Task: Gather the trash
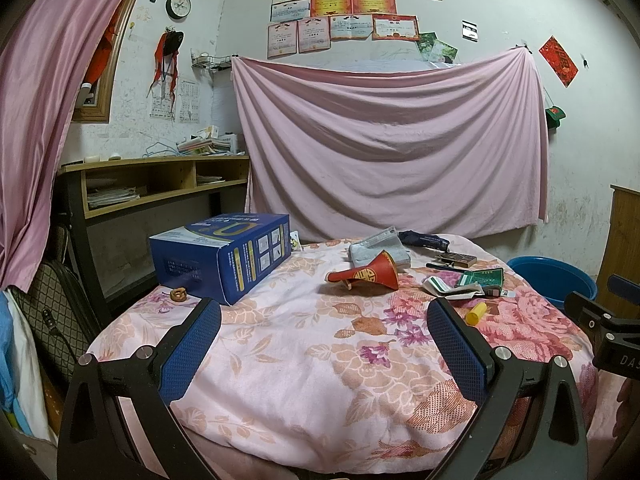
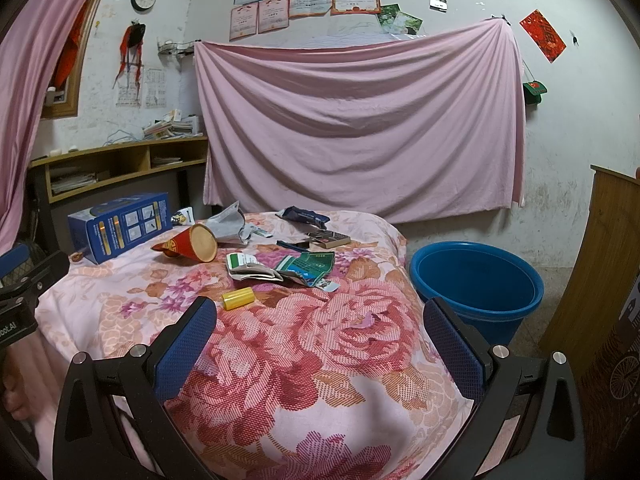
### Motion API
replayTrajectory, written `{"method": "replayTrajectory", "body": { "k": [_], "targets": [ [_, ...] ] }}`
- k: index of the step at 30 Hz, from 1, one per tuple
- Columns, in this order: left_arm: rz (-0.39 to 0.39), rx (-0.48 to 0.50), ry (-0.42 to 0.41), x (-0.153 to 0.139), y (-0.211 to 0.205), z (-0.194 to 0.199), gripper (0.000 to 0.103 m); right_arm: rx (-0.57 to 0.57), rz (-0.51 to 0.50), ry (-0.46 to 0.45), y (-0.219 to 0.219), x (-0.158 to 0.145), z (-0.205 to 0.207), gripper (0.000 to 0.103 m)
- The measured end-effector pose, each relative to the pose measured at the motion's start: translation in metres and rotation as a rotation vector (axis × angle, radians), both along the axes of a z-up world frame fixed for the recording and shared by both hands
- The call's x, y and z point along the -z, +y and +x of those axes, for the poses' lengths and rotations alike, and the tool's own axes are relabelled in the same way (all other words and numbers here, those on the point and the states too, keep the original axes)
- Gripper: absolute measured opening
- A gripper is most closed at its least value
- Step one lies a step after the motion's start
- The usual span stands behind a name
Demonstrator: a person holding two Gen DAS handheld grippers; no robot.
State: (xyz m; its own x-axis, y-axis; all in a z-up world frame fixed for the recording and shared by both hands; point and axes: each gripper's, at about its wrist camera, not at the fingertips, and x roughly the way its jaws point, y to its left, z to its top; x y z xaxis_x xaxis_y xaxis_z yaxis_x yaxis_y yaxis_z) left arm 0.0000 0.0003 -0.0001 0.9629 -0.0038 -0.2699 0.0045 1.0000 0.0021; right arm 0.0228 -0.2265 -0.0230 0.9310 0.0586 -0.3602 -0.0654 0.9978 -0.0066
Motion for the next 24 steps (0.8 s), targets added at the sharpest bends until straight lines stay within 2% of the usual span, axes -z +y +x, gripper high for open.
{"method": "replayTrajectory", "body": {
  "k": [24],
  "targets": [
    [-0.002,0.001,0.001,-0.0006,-0.0006,0.0017,0.101,-0.012,0.006,-0.003,0.0017,-0.0009,-0.0015,0.103]
  ]
}}
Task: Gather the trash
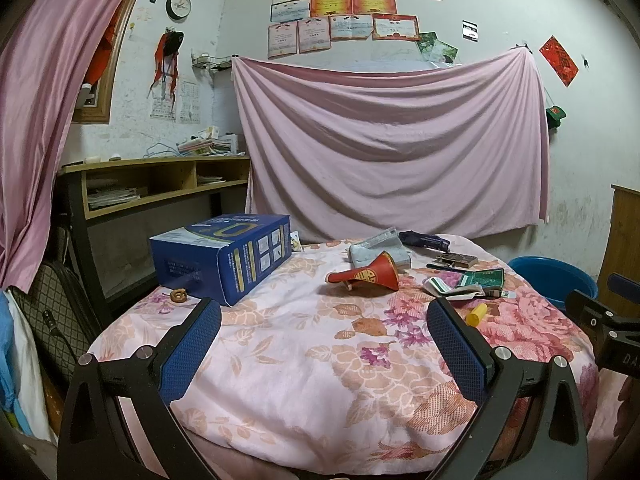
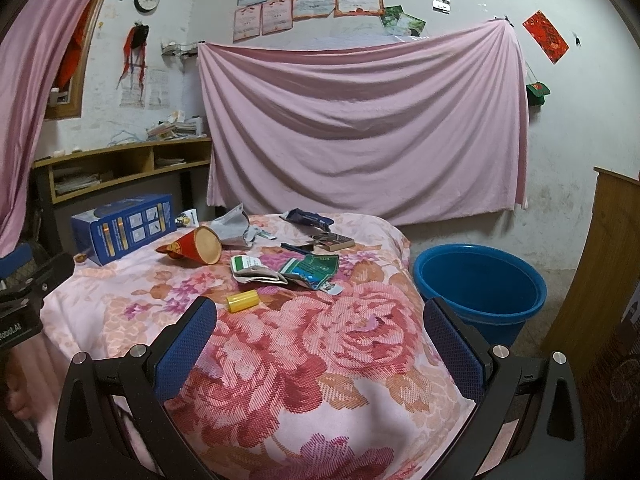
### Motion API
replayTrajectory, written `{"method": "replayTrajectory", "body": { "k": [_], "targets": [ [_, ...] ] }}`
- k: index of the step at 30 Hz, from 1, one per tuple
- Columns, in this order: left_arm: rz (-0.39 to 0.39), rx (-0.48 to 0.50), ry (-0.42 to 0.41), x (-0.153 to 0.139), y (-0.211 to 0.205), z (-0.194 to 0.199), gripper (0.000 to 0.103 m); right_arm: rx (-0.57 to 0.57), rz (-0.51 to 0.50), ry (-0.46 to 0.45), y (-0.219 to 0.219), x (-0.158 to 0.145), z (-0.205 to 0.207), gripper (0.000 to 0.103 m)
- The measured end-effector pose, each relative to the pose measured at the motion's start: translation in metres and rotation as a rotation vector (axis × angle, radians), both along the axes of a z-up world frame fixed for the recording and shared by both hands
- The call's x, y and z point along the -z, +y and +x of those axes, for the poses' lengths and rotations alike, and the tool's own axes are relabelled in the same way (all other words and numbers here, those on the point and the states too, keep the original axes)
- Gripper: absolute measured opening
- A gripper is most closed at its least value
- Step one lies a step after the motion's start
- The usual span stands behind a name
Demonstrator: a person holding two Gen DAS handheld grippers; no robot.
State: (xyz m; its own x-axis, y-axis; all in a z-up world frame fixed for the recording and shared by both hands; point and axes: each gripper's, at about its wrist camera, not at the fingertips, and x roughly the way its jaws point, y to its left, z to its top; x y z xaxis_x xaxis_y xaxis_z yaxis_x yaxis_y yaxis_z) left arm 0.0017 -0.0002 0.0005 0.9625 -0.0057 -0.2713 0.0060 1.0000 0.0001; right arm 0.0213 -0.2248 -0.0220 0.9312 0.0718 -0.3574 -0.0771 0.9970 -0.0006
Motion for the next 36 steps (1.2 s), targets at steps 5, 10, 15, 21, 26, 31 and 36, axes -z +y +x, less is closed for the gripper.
{"method": "replayTrajectory", "body": {
  "k": [5,10,15,21,26,31,36],
  "targets": [
    [-0.002,0.012,0.01,-0.002,-0.005,0.009,0.101,0.005,0.011,0.008,-0.003,0.0,0.005,0.103],
    [-0.001,0.027,0.027,-0.004,-0.004,0.018,0.101,0.018,0.033,0.02,-0.007,-0.002,0.01,0.103],
    [-0.005,0.039,0.024,-0.007,-0.003,0.035,0.101,0.032,0.058,0.022,-0.014,-0.007,0.019,0.103],
    [0.007,0.064,0.009,-0.014,-0.003,0.069,0.101,0.046,0.081,0.002,-0.028,-0.019,0.035,0.103],
    [-0.018,0.096,0.021,-0.019,0.001,0.098,0.101,0.025,0.091,-0.009,-0.031,-0.027,0.057,0.103],
    [-0.043,0.145,0.052,-0.021,0.001,0.126,0.101,-0.01,0.044,0.015,-0.024,-0.029,0.086,0.103],
    [-0.081,0.194,0.139,-0.016,0.0,0.155,0.1,-0.048,0.015,0.049,-0.025,-0.029,0.11,0.103]
  ]
}}
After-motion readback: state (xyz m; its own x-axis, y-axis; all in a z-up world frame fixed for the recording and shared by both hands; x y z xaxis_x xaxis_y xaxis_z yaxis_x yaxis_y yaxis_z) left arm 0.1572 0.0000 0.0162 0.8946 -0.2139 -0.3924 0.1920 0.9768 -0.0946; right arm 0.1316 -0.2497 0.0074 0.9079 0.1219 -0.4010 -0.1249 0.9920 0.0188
